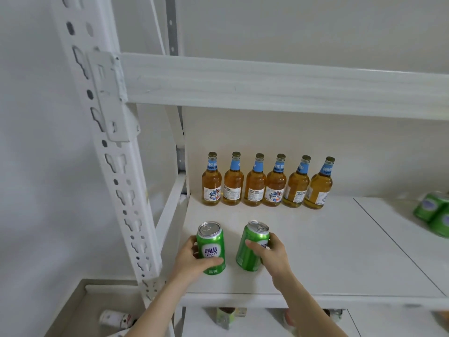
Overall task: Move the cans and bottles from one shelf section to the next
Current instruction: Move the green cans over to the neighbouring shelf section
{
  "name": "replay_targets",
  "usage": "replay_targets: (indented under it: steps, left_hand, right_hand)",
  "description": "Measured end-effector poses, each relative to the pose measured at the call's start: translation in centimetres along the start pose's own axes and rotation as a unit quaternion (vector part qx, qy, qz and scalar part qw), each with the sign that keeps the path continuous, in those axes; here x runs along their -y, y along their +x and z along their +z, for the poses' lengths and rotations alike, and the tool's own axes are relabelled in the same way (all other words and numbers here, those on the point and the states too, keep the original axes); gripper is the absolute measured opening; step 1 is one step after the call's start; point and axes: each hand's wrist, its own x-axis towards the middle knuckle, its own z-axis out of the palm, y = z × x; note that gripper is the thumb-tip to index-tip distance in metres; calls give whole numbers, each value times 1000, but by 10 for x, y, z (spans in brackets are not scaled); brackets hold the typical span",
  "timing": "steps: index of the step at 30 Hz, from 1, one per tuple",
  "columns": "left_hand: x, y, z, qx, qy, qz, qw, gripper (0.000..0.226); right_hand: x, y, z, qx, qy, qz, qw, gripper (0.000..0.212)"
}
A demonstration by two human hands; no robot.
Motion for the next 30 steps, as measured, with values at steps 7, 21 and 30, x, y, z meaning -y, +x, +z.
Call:
replay_targets:
  steps: [7,21,30]
  left_hand:
    - [0,-49,3,38,-14,-4,999,69]
    - [-32,-111,76,68,9,13,998,73]
    - [-47,-145,188,77,9,20,997,73]
  right_hand:
    - [-5,-54,-17,-32,27,-4,999,29]
    - [6,-104,-107,-45,59,-24,997,32]
    - [17,-112,-233,-48,44,-31,997,32]
